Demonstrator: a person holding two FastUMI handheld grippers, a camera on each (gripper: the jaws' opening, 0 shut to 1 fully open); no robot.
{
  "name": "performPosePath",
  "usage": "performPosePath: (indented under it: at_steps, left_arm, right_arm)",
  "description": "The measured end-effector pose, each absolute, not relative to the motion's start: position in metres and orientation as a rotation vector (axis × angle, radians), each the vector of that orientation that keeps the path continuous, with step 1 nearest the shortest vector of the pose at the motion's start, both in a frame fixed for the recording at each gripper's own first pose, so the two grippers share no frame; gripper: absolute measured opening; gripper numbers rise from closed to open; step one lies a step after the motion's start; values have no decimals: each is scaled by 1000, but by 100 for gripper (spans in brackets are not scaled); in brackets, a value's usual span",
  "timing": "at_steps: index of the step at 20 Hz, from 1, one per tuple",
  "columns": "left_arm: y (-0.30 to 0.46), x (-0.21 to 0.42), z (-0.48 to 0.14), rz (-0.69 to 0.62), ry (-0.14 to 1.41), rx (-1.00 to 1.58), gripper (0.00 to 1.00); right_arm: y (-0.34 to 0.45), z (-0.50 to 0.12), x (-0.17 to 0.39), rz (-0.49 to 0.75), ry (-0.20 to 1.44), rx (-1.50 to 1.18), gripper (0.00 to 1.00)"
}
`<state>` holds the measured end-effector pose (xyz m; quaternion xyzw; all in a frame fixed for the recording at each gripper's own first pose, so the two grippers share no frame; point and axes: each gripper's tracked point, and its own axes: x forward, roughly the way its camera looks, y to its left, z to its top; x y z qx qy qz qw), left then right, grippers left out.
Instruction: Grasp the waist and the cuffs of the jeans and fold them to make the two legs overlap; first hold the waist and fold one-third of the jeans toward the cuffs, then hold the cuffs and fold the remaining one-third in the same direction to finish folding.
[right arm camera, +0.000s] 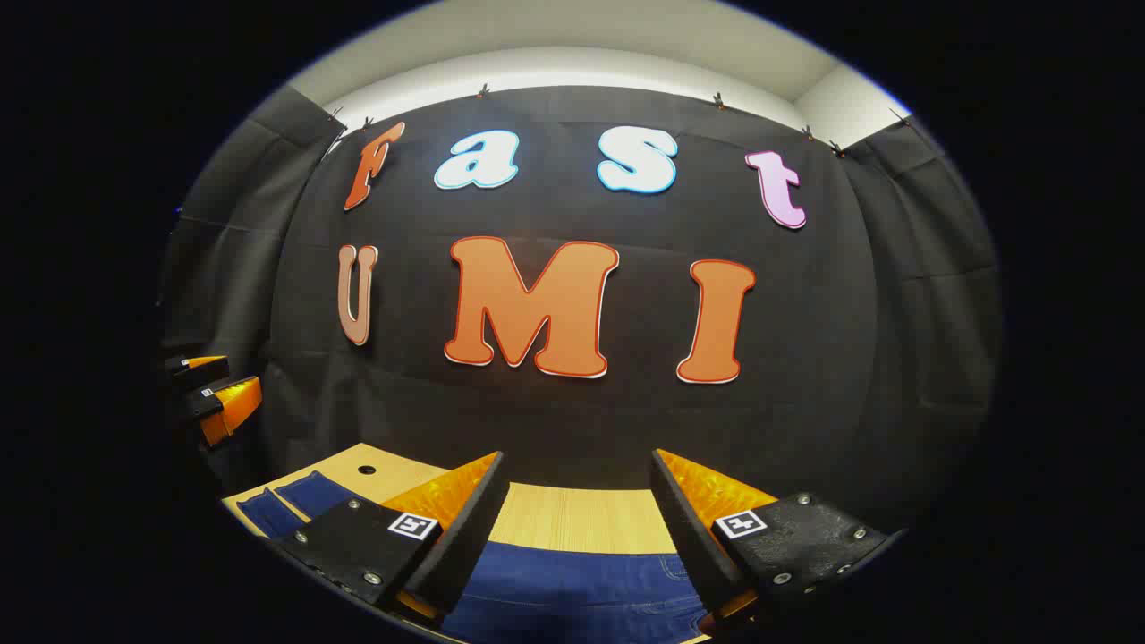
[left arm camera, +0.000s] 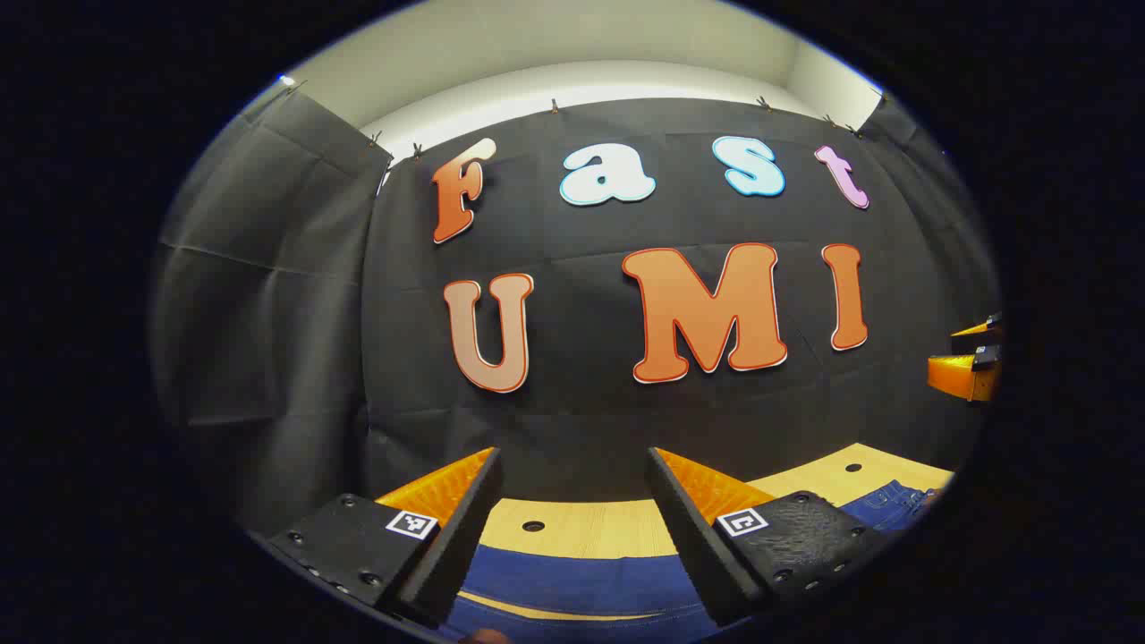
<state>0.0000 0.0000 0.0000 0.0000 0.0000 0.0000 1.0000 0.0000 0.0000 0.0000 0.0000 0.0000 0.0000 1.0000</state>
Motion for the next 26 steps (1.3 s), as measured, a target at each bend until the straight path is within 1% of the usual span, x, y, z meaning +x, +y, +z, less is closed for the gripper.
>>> performPosePath:
  at_steps: [1, 3, 4, 5, 6, 8, 9, 10, 11, 14, 16, 19, 20, 21, 22, 23, 26]
  left_arm:
    - [-1, 1, 0, -2, 1, 0, 100]
    - [-4, 1, -4, -6, 13, 5, 100]
    - [-5, 0, -5, -4, 15, 7, 98]
    - [-5, 1, -5, -6, 17, 8, 100]
    - [-8, 1, -6, -8, 17, 8, 98]
    - [-8, -1, -6, -6, 13, 8, 98]
    - [-6, -2, -5, -1, 6, 5, 100]
    - [-6, -1, -3, -1, 0, -3, 100]
    - [-7, -2, -3, -10, 2, -14, 97]
    - [-8, -3, -7, -9, 6, -24, 97]
    - [-3, -5, -8, 6, 8, -3, 97]
    - [9, -3, -31, 23, 84, 38, 97]
    - [17, -3, -40, 43, 118, 57, 100]
    - [23, -4, -51, 39, 165, 65, 96]
    - [25, -2, -61, 37, 196, 63, 100]
    - [30, 0, -67, 46, 208, 54, 98]
    - [51, -7, -87, 46, 243, 9, 98]
  right_arm:
    - [-1, -3, 1, 0, 11, -3, 97]
    - [-8, -8, 0, -21, 25, -27, 97]
    - [-7, -6, 0, -14, 16, -24, 96]
    - [-6, -3, -1, -10, 2, -12, 96]
    - [-7, -1, -2, -14, -6, 0, 96]
    - [-7, 1, -1, -14, -17, 22, 96]
    - [-7, 0, -1, -15, -16, 30, 96]
    - [-8, -2, -1, -15, -15, 35, 96]
    - [-8, -1, -2, -13, -20, 41, 96]
    - [-10, 1, -3, -17, -28, 71, 96]
    - [-16, -6, -1, -40, -11, 68, 96]
    - [-25, -28, -3, -54, 57, 34, 96]
    - [-30, -38, -1, -62, 87, 18, 96]
    - [-33, -44, -3, -68, 107, 7, 99]
    - [-35, -49, -2, -71, 124, 4, 96]
    - [-35, -55, -3, -66, 145, 7, 96]
    - [-39, -75, -2, -74, 214, 56, 97]
